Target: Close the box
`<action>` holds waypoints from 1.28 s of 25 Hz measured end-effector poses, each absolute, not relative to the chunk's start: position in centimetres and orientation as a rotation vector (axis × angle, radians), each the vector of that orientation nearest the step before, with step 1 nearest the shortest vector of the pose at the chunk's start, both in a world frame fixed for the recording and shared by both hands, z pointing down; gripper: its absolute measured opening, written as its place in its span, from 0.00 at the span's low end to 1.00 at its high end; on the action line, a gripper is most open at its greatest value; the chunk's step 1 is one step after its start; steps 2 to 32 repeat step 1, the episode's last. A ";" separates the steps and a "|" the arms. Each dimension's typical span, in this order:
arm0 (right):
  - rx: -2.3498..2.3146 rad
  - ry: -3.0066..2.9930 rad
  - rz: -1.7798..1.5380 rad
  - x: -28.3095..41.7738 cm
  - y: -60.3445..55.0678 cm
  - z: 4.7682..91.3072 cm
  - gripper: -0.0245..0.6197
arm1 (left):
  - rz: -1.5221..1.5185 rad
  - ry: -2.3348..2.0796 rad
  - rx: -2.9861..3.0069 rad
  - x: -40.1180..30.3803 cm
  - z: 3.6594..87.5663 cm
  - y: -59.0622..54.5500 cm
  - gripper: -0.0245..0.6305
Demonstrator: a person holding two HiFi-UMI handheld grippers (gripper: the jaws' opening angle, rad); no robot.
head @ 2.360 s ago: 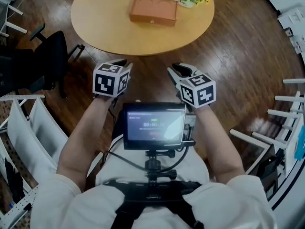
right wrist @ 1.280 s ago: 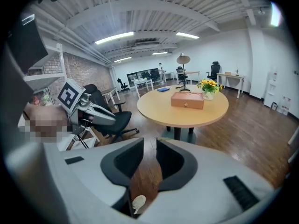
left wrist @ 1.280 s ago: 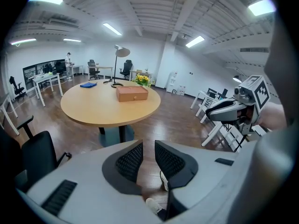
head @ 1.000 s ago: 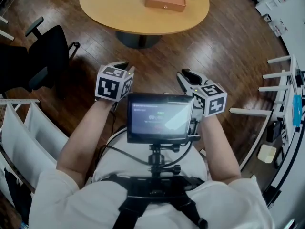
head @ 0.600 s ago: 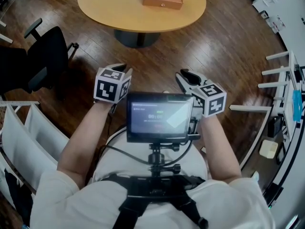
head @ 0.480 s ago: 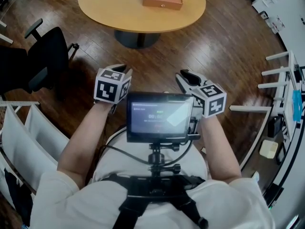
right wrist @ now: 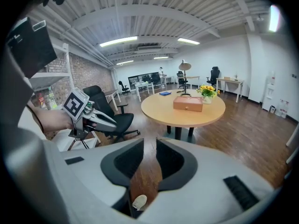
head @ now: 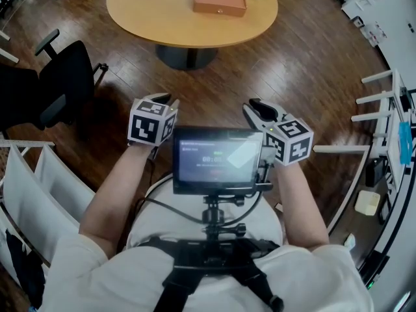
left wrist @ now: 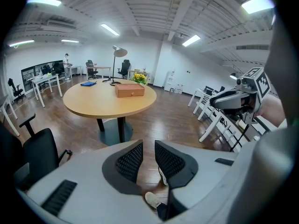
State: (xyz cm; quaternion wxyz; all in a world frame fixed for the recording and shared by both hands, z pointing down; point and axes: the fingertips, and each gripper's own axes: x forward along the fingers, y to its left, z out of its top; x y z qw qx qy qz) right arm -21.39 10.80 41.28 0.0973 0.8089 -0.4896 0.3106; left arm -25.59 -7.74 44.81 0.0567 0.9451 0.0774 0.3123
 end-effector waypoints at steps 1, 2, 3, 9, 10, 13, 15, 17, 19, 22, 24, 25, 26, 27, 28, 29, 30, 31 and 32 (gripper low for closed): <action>2.397 -1.450 0.918 -21.4 11.0 41.2 0.18 | 0.949 0.235 2.866 -25.7 44.8 -7.7 0.17; 2.397 -1.450 0.918 -21.4 11.0 41.2 0.18 | 0.949 0.235 2.866 -25.7 44.8 -7.7 0.17; 2.397 -1.450 0.918 -21.4 11.0 41.2 0.18 | 0.949 0.235 2.866 -25.7 44.8 -7.7 0.17; 2.397 -1.450 0.918 -21.4 11.0 41.2 0.18 | 0.949 0.235 2.866 -25.7 44.8 -7.7 0.17; 2.397 -1.450 0.918 -21.4 11.0 41.2 0.18 | 0.949 0.235 2.866 -25.7 44.8 -7.7 0.17; 2.397 -1.450 0.918 -21.4 11.0 41.2 0.18 | 0.949 0.235 2.866 -25.7 44.8 -7.7 0.17; 2.397 -1.450 0.918 -21.4 11.0 41.2 0.18 | 0.949 0.235 2.866 -25.7 44.8 -7.7 0.17; 2.397 -1.450 0.918 -21.4 11.0 41.2 0.18 | 0.949 0.235 2.866 -25.7 44.8 -7.7 0.17; 2.397 -1.450 0.918 -21.4 11.0 41.2 0.18 | 0.949 0.235 2.866 -25.7 44.8 -7.7 0.17; 2.397 -1.450 0.918 -21.4 11.0 41.2 0.18 | 0.949 0.235 2.866 -25.7 44.8 -7.7 0.17; 2.397 -1.450 0.918 -21.4 11.0 41.2 0.18 | 0.949 0.235 2.866 -25.7 44.8 -7.7 0.17; 2.397 -1.450 0.918 -21.4 11.0 41.2 0.18 | 0.949 0.235 2.866 -25.7 44.8 -7.7 0.17; 2.397 -1.450 0.918 -21.4 11.0 41.2 0.18 | 0.949 0.235 2.866 -25.7 44.8 -7.7 0.17; 2.397 -1.450 0.918 -21.4 11.0 41.2 0.18 | 0.949 0.235 2.866 -25.7 44.8 -7.7 0.17; 2.397 -1.450 0.918 -21.4 11.0 41.2 0.18 | 0.949 0.235 2.866 -25.7 44.8 -7.7 0.17; 2.397 -1.450 0.918 -21.4 11.0 41.2 0.18 | 0.949 0.235 2.866 -25.7 44.8 -7.7 0.17; 2.397 -1.450 0.918 -21.4 11.0 41.2 0.18 | 0.949 0.235 2.866 -25.7 44.8 -7.7 0.17; 2.397 -1.450 0.918 -21.4 11.0 41.2 0.18 | 0.949 0.235 2.866 -25.7 44.8 -7.7 0.17; 2.397 -1.450 0.918 -21.4 11.0 41.2 0.18 | 0.949 0.235 2.866 -25.7 44.8 -7.7 0.17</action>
